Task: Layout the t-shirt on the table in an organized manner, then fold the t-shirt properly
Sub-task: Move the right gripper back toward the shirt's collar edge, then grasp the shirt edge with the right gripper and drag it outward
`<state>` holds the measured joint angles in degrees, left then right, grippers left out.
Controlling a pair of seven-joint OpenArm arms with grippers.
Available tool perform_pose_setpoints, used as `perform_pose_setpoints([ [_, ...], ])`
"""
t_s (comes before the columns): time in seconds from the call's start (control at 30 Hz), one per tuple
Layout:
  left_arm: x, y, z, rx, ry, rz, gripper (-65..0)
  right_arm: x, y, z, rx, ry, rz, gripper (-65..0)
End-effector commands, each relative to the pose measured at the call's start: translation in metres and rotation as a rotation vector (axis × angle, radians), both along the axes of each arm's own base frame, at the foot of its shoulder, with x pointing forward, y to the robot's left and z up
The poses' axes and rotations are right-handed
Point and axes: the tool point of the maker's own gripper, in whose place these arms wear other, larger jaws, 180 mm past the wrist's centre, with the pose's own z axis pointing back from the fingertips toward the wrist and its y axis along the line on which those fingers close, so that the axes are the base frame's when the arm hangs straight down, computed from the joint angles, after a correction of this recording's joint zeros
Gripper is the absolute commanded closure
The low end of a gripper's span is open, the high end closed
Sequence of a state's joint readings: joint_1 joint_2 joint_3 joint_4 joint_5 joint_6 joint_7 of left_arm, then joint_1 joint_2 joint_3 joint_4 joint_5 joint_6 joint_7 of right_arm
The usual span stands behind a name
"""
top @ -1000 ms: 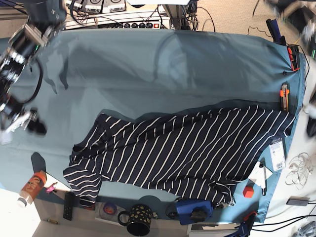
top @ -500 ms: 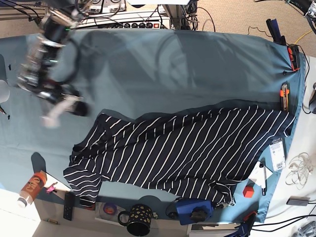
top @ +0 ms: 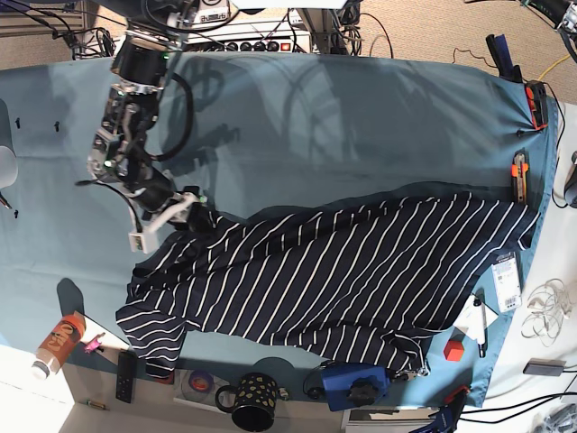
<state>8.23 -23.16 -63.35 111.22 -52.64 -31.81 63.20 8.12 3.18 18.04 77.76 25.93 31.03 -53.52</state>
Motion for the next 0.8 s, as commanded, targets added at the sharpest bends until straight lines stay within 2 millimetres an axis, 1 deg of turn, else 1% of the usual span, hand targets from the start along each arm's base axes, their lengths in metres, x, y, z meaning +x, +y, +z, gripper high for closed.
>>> perform_pose_setpoints([
  [0.0,0.004,-0.001,0.018,0.020,-0.057,-0.020,-14.8,0.000,0.000,0.000,-0.015,0.024,0.012,-14.8],
  [0.07,0.004,-0.001,0.018,0.020,-0.058,-0.020,-14.8,-0.004,0.001,-0.003,-0.020,0.048,0.023,-3.2],
  [0.1,0.004,-0.001,0.018,0.020,-0.058,-0.020,-14.8,-0.005,0.000,-0.002,-0.024,0.052,0.024,0.0],
  [0.17,0.004,-0.001,0.018,0.020,-0.058,-0.020,-14.8,-0.004,-0.003,0.004,-0.041,0.036,0.035,0.0],
  [0.23,0.004,-0.001,0.018,0.020,-0.058,-0.020,-14.8,-0.001,-0.008,0.020,-0.073,-0.010,0.049,0.0],
  [0.3,0.004,-0.001,0.018,0.020,-0.058,-0.020,-14.8,0.000,-0.013,0.045,-0.116,-0.077,0.063,0.0],
  [0.4,0.004,-0.001,0.017,0.020,-0.057,-0.020,-14.8,-0.009,-0.021,0.087,-0.196,-0.162,0.087,0.0],
  [0.47,0.004,-0.001,0.017,0.020,-0.057,-0.020,-14.8,-0.021,-0.028,0.116,-0.240,-0.222,0.082,0.0],
  [0.57,0.004,-0.001,0.017,0.020,-0.057,-0.020,-14.8,-0.044,-0.053,0.148,-0.318,-0.284,0.020,0.0],
  [0.6,0.004,-0.001,0.017,0.020,-0.057,-0.020,-14.8,-0.053,-0.064,0.153,-0.339,-0.293,-0.014,0.0],
  [0.67,0.004,-0.001,0.017,0.020,-0.057,-0.019,-14.8,-0.071,-0.084,0.156,-0.353,-0.285,-0.077,0.0],
  [0.7,0.004,-0.001,0.017,0.019,-0.057,-0.020,-14.8,-0.079,-0.090,0.154,-0.339,-0.278,-0.088,0.0],
  [0.77,0.004,-0.001,0.018,0.019,-0.058,-0.020,-14.8,-0.095,-0.092,0.148,-0.334,-0.260,-0.040,0.0],
])
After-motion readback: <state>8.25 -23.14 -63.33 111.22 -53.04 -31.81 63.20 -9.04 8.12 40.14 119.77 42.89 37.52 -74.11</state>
